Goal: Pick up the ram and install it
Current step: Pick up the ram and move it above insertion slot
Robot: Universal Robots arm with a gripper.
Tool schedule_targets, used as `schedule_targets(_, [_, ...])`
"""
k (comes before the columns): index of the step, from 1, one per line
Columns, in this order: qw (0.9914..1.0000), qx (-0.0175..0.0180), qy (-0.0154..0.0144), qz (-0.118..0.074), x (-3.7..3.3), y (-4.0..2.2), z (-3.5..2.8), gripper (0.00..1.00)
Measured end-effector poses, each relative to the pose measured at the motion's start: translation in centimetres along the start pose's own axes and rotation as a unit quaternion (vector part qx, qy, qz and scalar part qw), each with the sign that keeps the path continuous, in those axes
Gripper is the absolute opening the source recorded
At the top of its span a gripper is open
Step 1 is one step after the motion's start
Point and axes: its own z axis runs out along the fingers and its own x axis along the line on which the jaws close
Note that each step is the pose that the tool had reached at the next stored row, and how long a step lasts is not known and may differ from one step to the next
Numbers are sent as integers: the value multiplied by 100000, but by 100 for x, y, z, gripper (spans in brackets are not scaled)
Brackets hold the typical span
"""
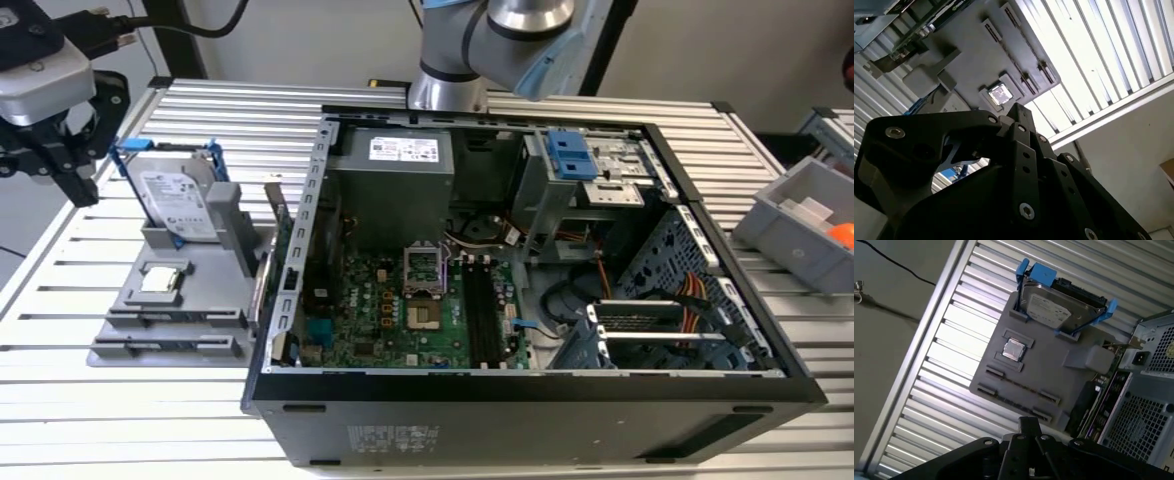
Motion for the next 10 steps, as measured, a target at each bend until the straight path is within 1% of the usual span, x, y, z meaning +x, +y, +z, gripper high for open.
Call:
schedule_targets(5, [99986,-19,79,-1644,0,0,0,0])
schedule_targets(10, [99949,-38,166,-3204,0,0,0,0])
